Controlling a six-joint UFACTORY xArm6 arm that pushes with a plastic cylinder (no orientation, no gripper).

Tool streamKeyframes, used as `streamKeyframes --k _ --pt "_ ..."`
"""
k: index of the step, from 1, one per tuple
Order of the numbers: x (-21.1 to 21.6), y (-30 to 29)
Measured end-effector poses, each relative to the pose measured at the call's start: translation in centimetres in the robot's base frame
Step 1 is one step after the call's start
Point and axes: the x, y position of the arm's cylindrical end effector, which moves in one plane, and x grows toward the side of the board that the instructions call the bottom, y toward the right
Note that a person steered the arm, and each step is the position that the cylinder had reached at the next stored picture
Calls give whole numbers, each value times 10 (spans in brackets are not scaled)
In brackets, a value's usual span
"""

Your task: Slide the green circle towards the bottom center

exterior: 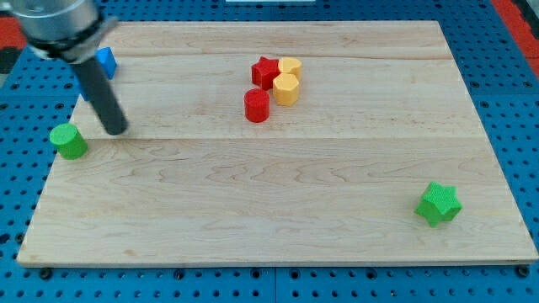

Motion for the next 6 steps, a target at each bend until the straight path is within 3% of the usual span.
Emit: streamKeyframes --k 1,2,6 --pt "-44 -49" --pt "-45 -105" --pt "17 -106"
